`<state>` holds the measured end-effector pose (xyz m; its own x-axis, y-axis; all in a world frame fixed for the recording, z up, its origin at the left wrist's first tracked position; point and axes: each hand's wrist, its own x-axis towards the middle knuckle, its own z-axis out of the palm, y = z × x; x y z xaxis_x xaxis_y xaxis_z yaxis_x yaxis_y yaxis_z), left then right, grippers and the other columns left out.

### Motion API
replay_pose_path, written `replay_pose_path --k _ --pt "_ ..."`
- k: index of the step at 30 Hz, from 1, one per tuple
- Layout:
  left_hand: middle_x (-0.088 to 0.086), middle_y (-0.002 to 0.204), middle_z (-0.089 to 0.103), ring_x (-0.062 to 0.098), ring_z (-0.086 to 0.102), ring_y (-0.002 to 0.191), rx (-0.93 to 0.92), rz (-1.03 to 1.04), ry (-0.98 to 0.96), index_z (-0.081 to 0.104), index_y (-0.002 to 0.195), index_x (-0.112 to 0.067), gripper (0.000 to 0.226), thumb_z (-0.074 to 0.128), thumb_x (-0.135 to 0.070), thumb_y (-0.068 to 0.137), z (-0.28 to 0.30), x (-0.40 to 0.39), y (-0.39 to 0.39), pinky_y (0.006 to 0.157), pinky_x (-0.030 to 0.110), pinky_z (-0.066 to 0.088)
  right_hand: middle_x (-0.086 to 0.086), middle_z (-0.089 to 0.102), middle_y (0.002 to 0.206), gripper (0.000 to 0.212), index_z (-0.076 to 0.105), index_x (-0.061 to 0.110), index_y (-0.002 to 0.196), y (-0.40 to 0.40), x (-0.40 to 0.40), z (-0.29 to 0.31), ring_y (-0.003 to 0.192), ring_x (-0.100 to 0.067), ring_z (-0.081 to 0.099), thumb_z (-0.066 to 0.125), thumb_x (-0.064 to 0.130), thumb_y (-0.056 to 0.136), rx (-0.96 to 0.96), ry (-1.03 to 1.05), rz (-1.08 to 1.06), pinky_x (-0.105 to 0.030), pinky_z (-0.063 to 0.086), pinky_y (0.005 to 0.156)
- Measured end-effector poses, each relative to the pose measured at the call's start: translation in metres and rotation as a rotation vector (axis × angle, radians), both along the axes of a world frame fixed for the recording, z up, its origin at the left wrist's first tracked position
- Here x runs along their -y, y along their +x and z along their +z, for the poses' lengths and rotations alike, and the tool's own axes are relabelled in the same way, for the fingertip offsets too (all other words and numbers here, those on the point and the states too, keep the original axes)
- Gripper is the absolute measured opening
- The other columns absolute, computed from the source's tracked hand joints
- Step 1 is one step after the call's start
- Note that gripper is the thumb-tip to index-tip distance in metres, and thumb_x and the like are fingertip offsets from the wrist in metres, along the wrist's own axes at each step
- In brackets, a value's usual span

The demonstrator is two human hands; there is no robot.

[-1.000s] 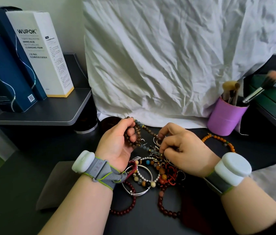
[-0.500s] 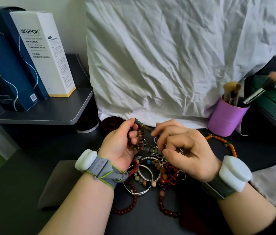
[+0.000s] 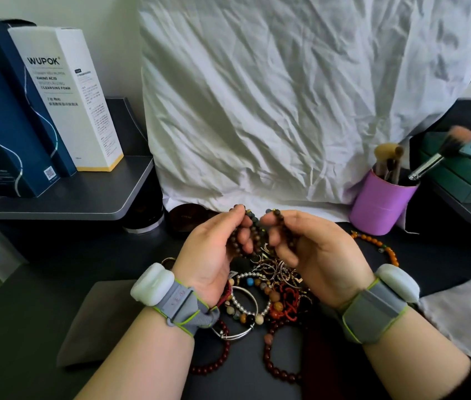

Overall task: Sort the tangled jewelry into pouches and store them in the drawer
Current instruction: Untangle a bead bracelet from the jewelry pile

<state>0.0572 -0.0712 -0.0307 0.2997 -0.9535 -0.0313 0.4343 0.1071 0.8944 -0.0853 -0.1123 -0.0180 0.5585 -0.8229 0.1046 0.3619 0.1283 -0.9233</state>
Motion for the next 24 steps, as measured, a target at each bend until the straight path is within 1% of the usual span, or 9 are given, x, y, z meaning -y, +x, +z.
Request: replay_pose_path --k 2,4,7,9,11,14,19,22,24 --pt "0.002 0.054 0.052 0.014 0.05 0.05 0.068 -0.015 -0.041 0.064 0.071 -0.01 0.023 0.062 -0.031 0.078 0.0 -0.002 -0.001 0.055 0.021 0.044 -0.009 0.061 0.068 0.031 0.07 -0.001 0.088 0.001 0.0 -0.001 0.046 -0.015 0.042 0.039 0.0 0.085 -0.008 -0.009 -0.031 -0.021 0.037 0.047" --pt "0.002 0.059 0.055 0.015 0.053 0.055 0.134 -0.023 -0.066 0.064 0.076 -0.009 0.024 0.064 -0.033 0.076 -0.002 -0.003 -0.001 0.061 0.024 0.046 -0.011 0.065 0.071 0.038 0.073 0.003 0.087 0.001 -0.001 -0.001 0.046 -0.016 0.047 0.037 -0.009 0.086 -0.036 -0.037 -0.08 -0.023 0.043 0.051" --pt "0.006 0.066 0.062 0.018 0.058 0.062 0.201 -0.038 -0.069 0.066 0.082 -0.007 0.027 0.068 -0.033 0.075 -0.004 -0.004 -0.001 0.067 0.031 0.049 -0.013 0.07 0.076 0.03 0.075 0.008 0.088 0.0 -0.004 -0.002 0.052 -0.018 0.057 0.051 -0.01 0.085 -0.108 -0.107 -0.141 -0.024 0.052 0.058" --pt "0.01 0.072 0.066 0.02 0.062 0.064 0.199 -0.068 -0.068 0.069 0.088 -0.006 0.032 0.072 -0.034 0.074 -0.006 -0.004 -0.002 0.065 0.03 0.052 -0.018 0.072 0.083 0.021 0.075 0.007 0.088 0.0 -0.004 -0.001 0.061 -0.023 0.065 0.063 -0.007 0.08 -0.149 -0.105 -0.177 -0.028 0.055 0.064" --pt "0.009 0.077 0.07 0.018 0.065 0.07 0.224 -0.091 -0.065 0.072 0.089 -0.012 0.03 0.074 -0.036 0.072 -0.008 -0.004 -0.003 0.068 0.027 0.052 -0.022 0.071 0.088 0.018 0.075 0.006 0.086 -0.001 -0.002 -0.001 0.071 -0.028 0.068 0.07 -0.006 0.073 -0.183 -0.109 -0.245 -0.035 0.056 0.073" --pt "0.006 0.086 0.073 0.017 0.068 0.082 0.233 -0.126 -0.057 0.073 0.092 -0.016 0.027 0.075 -0.035 0.073 -0.01 -0.003 -0.003 0.074 0.028 0.053 -0.016 0.071 0.089 0.018 0.076 0.012 0.082 -0.001 -0.002 0.0 0.084 -0.029 0.069 0.075 -0.002 0.07 -0.284 -0.211 -0.331 -0.04 0.055 0.083" --pt "0.01 0.09 0.073 0.023 0.069 0.086 0.212 -0.165 -0.035 0.073 0.094 -0.016 0.033 0.081 -0.03 0.065 -0.011 -0.004 -0.005 0.075 0.032 0.054 -0.01 0.068 0.084 0.016 0.07 0.02 0.076 -0.001 -0.004 -0.002 0.077 -0.027 0.066 0.079 0.008 0.07 -0.468 -0.36 -0.4 -0.039 0.056 0.074" --pt "0.012 0.09 0.072 0.022 0.068 0.085 0.209 -0.155 -0.029 0.072 0.091 -0.015 0.024 0.074 -0.024 0.069 -0.01 -0.003 -0.006 0.078 0.034 0.055 -0.002 0.062 0.086 0.022 0.066 0.025 0.074 -0.002 -0.003 -0.002 0.074 -0.011 0.062 0.082 0.013 0.065 -0.52 -0.457 -0.435 -0.026 0.053 0.071" --pt "0.01 0.084 0.072 0.018 0.067 0.08 0.201 -0.142 -0.039 0.072 0.084 -0.016 0.013 0.068 -0.021 0.072 -0.009 -0.003 -0.007 0.076 0.031 0.055 0.002 0.062 0.09 0.032 0.064 0.028 0.084 -0.003 -0.002 -0.003 0.079 -0.006 0.061 0.085 0.018 0.062 -0.541 -0.439 -0.42 -0.026 0.052 0.076"
